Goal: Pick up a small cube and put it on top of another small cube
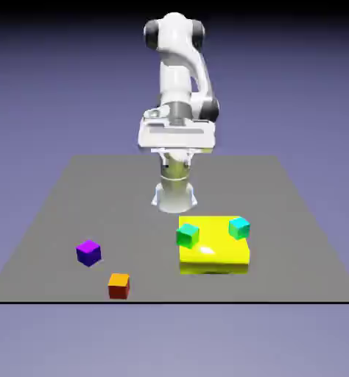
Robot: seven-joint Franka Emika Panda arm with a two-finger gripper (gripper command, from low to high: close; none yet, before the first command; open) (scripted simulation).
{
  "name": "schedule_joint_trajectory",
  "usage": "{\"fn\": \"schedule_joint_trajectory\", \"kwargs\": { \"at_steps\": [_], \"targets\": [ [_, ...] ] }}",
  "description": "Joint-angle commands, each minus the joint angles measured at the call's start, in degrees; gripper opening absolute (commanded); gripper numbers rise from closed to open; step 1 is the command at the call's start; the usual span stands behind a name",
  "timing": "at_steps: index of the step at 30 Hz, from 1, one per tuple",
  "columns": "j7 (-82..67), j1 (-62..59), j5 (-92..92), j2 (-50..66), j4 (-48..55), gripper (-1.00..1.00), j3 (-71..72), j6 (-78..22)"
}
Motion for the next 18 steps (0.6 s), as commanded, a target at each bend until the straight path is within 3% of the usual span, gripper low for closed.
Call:
{"fn": "schedule_joint_trajectory", "kwargs": {
  "at_steps": [1, 18],
  "targets": [
    [-0.8, 0.4, -1.4, 2.1, 1.1, 0.00, -0.8, -1.8],
    [-14.0, 6.7, -25.2, 37.4, 19.2, 0.00, -14.1, -32.5]
  ]
}}
